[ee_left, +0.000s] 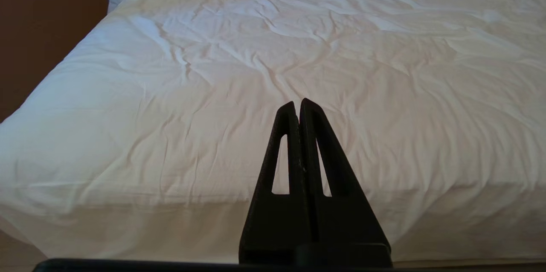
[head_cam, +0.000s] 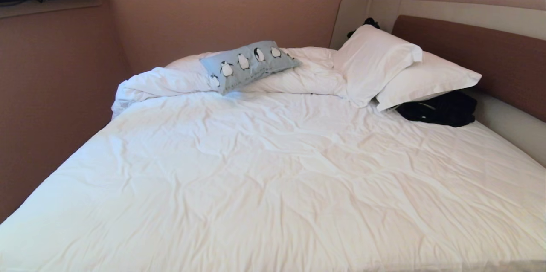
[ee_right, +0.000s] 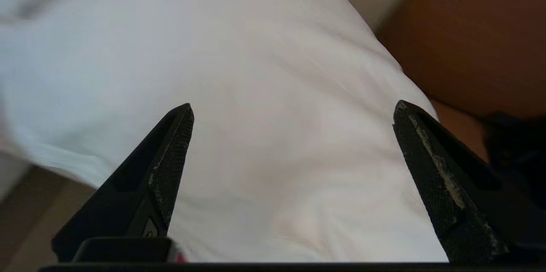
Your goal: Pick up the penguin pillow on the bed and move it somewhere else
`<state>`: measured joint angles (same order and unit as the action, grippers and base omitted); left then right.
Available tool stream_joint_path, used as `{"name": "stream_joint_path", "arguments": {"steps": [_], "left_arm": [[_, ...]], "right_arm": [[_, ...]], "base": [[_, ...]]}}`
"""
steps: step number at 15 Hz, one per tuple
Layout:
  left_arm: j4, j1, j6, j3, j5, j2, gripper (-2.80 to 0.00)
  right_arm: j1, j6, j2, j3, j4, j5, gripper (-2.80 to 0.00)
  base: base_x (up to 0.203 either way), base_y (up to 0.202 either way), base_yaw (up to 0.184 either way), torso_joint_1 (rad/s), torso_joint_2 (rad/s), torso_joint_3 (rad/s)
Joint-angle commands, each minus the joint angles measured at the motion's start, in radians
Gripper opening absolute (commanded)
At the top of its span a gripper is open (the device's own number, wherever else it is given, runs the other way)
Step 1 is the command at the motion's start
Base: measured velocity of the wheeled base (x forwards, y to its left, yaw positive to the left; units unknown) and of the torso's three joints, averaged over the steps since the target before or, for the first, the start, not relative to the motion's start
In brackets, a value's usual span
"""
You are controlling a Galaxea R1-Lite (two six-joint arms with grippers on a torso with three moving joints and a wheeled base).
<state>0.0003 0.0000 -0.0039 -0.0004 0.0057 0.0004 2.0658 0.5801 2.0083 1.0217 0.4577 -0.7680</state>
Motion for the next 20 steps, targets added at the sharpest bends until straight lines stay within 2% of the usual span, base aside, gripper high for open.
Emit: {"name": "stream_joint_path", "arguments": {"steps": [1, 6, 9, 11, 16, 18, 20], "left_arm": [[0.000, 0.000, -0.001, 0.000, 0.000, 0.000, -2.80], [0.000, 0.000, -0.001, 0.000, 0.000, 0.000, -2.80], [0.000, 0.000, -0.001, 0.002, 0.000, 0.000, -2.80], [0.000, 0.000, -0.001, 0.002, 0.000, 0.000, -2.80], [0.000, 0.000, -0.001, 0.000, 0.000, 0.000, -2.80], [0.000, 0.000, -0.001, 0.000, 0.000, 0.000, -2.80], [0.000, 0.000, -0.001, 0.000, 0.000, 0.000, -2.80]], "right_arm": [[-0.057, -0.048, -0.127, 0.003, -0.198, -0.019, -2.80], [-0.343, -0.227, -0.390, 0.045, -0.614, -0.015, -2.80], [-0.513, -0.258, -0.557, 0.046, -0.856, -0.015, -2.80], [-0.647, -0.296, -0.674, 0.046, -0.979, -0.011, -2.80], [-1.025, -0.476, -0.918, 0.040, -1.206, 0.070, -2.80], [-1.132, -0.503, -0.987, 0.039, -1.351, 0.085, -2.80], [-1.228, -0.492, -1.036, 0.038, -1.463, 0.089, -2.80]], "base": [[0.000, 0.000, 0.000, 0.000, 0.00, 0.000], [0.000, 0.000, 0.000, 0.000, 0.00, 0.000], [0.000, 0.000, 0.000, 0.000, 0.00, 0.000], [0.000, 0.000, 0.000, 0.000, 0.00, 0.000], [0.000, 0.000, 0.000, 0.000, 0.00, 0.000], [0.000, 0.000, 0.000, 0.000, 0.00, 0.000], [0.000, 0.000, 0.000, 0.000, 0.00, 0.000]]}}
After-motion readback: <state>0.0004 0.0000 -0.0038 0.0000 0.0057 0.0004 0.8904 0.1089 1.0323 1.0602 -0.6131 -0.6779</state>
